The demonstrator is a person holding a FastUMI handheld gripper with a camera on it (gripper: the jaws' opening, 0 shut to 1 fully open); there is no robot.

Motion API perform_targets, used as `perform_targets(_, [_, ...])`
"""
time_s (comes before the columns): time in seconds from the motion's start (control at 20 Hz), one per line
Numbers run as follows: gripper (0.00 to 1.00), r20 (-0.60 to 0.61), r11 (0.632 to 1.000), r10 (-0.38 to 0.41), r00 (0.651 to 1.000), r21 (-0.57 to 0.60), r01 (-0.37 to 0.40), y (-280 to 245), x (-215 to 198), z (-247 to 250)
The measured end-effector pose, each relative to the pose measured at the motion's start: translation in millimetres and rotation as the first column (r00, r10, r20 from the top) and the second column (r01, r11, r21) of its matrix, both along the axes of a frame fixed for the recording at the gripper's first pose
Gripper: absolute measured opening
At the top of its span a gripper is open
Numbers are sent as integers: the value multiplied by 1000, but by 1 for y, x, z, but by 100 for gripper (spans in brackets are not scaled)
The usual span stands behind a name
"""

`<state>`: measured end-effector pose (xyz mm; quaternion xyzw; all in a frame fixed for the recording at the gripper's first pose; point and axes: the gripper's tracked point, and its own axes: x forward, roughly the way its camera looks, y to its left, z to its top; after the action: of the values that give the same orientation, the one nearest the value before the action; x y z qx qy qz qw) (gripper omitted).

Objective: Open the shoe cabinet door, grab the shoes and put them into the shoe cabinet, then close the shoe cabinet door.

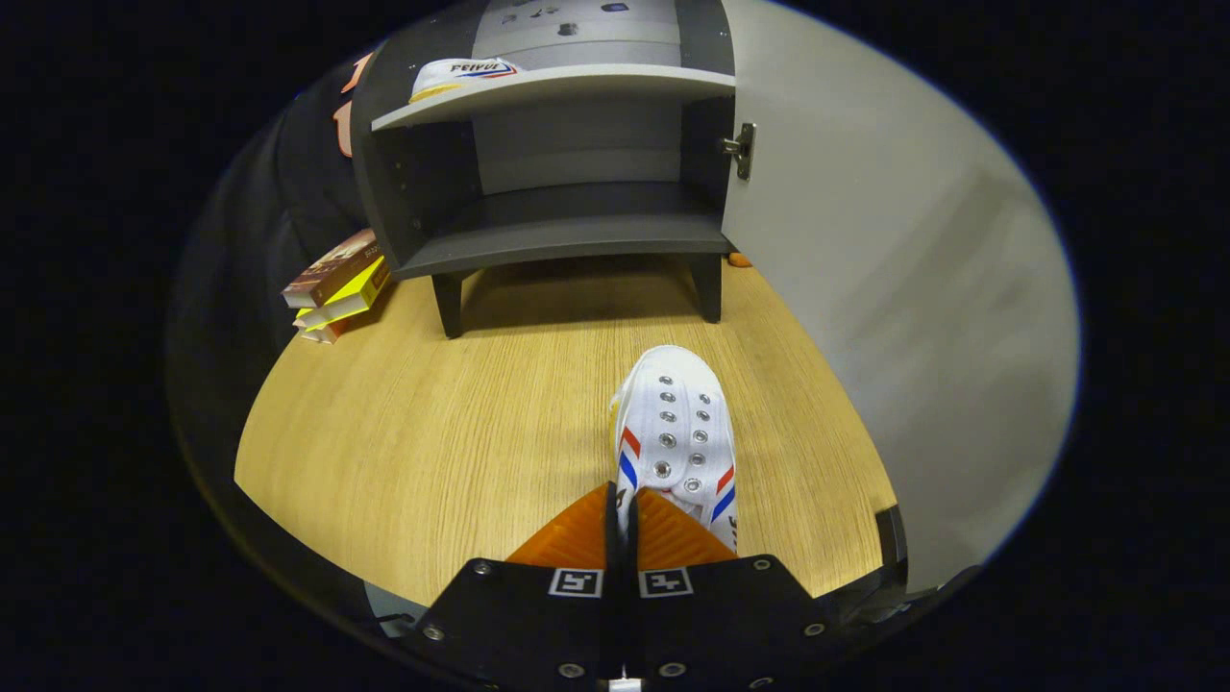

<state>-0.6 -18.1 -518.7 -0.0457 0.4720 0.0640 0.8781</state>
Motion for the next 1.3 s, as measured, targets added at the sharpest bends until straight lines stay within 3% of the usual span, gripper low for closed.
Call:
perform_targets(0.3, [0,45,999,-48,998,23,47,16,-2,67])
perform_targets(0.65, [0,173,999,-36,984,41,29,36,18,159])
perform_targets(1.0, [0,294,1000,18,956,10,-22,59,71,227])
perform_targets(1.3, [0,389,997,73,918,-25,-69,73,144,283])
